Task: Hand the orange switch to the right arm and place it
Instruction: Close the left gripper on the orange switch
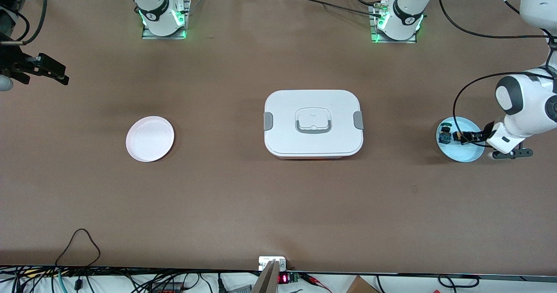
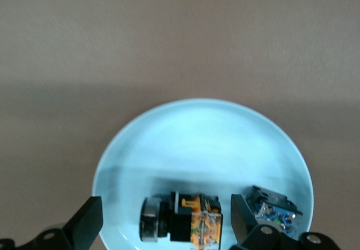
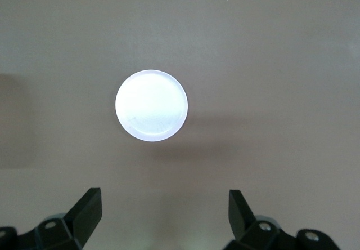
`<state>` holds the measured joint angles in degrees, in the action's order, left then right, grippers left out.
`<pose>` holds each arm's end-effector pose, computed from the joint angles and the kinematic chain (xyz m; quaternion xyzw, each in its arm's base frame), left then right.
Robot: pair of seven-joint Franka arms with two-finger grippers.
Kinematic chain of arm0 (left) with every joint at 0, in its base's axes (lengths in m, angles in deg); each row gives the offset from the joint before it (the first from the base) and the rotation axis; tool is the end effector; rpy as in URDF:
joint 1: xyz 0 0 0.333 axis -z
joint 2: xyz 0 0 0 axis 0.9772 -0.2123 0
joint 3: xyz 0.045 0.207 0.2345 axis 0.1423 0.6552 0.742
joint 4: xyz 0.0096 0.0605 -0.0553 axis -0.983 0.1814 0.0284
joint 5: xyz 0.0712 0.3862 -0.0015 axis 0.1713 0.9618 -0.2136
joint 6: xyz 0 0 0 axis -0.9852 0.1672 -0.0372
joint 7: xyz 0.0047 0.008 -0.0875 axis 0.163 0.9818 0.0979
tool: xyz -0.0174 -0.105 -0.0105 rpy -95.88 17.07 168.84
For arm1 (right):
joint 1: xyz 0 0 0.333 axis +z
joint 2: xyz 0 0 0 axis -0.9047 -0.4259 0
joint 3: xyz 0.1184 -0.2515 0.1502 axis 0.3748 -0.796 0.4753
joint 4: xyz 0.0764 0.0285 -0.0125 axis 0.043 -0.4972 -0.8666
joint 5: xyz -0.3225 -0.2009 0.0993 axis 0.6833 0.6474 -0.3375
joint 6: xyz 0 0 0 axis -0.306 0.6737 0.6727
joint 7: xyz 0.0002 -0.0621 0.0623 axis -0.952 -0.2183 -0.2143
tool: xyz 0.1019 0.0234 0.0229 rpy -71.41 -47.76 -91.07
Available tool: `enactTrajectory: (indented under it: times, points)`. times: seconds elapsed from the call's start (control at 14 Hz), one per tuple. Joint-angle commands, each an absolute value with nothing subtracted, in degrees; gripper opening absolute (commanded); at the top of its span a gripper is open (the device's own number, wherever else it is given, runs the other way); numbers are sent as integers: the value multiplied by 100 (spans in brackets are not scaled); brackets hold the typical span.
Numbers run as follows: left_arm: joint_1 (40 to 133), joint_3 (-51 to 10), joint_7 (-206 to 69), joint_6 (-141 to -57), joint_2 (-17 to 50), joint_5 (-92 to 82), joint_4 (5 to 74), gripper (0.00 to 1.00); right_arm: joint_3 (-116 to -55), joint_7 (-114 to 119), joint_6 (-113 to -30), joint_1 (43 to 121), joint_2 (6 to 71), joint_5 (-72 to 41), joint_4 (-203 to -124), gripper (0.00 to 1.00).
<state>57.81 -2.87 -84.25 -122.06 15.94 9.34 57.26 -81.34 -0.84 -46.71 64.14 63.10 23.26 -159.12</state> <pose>0.5544 0.1963 0.2074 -0.9978 -0.0518 0.0378 0.0191 0.5456 -0.0220 0.6074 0.9998 0.0007 -0.0159 0.0155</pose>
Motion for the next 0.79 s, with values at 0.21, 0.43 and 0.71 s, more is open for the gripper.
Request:
enactTrajectory:
  times: [0.21, 0.43, 0.71]
  points:
    - [5595, -436, -8772, -12283, 1521, 833, 5927, 100, -8154, -175, -4611, 6426, 6321, 2254, -15835, 100]
    - [5569, -436, -8886, -12284, 1547, 833, 5883, 100, -8154, -175, -4602, 6426, 6320, 2254, -15835, 100]
    - [5542, -436, -8904, -12275, 1486, 833, 5927, 99, -8154, -175, -4593, 6426, 6312, 2254, -15844, 100]
